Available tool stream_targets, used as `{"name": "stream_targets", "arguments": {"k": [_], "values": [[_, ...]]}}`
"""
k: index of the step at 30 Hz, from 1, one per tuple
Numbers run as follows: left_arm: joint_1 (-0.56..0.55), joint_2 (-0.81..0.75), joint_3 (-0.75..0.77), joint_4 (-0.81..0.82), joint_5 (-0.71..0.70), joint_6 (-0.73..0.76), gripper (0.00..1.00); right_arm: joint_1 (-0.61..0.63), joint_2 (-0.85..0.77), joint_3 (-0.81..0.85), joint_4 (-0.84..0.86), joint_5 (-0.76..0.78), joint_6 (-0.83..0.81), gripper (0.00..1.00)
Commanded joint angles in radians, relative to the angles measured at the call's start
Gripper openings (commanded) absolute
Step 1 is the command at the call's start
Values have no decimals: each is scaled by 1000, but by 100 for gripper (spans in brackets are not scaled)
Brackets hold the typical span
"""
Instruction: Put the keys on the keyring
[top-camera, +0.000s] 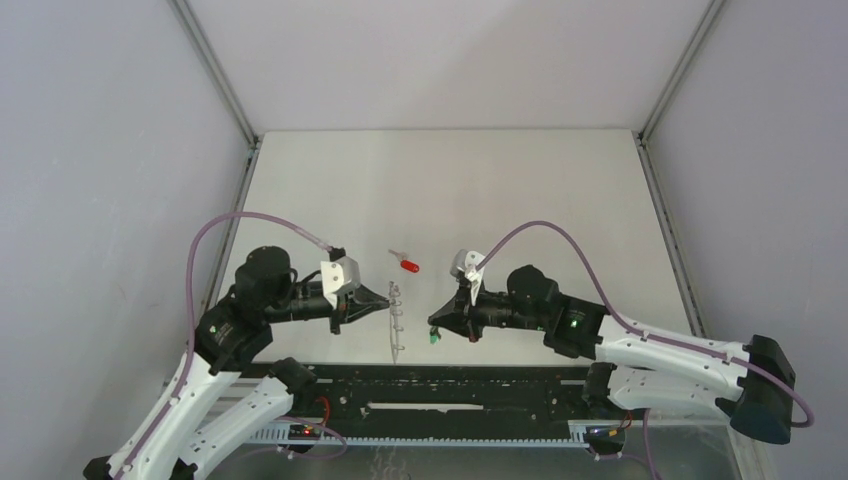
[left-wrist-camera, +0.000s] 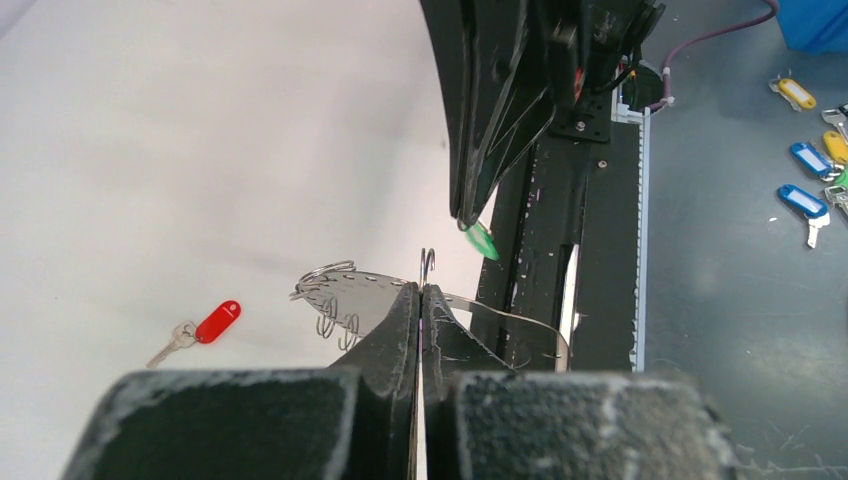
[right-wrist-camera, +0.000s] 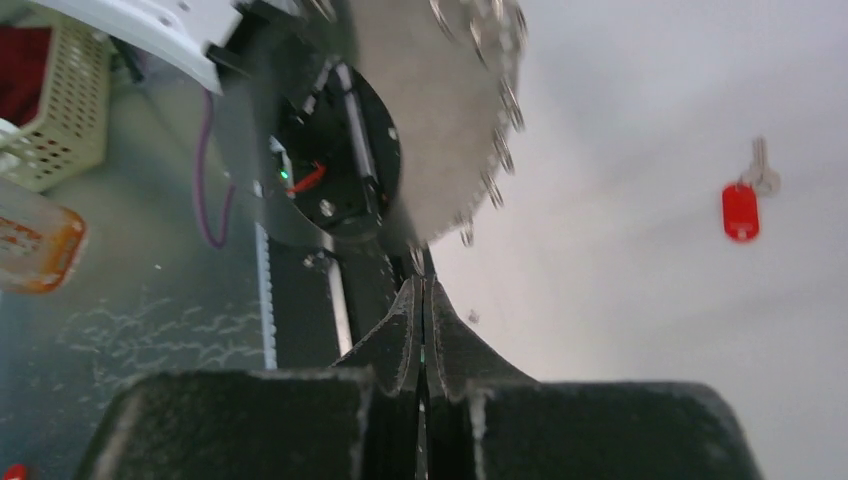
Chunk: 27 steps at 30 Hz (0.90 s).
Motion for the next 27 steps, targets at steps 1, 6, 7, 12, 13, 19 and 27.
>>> {"name": "stream_targets", "arguments": {"k": [1, 6, 7, 12, 13, 19, 27], "values": [[5, -4, -22, 49, -6, 11, 0, 18, -9, 112, -20, -56, 4, 0], [5, -11, -19, 55, -10, 9, 0, 6, 36, 120, -129, 144, 0, 0], [5, -15, -20, 55, -13, 9, 0, -6, 61, 116, -151, 174, 5, 0], [5, -26, -20, 59, -14, 5, 0, -26, 228, 87, -143, 408, 64, 0], [5, -27, -18, 61, -14, 4, 0, -25, 259, 76, -123, 450, 74, 0], [6, -31, -2, 63, -15, -2, 0, -10, 409, 43, -11, 597, 99, 0], [5, -36, 0, 65, -12, -9, 0, 10, 534, 27, 51, 633, 141, 0]]}}
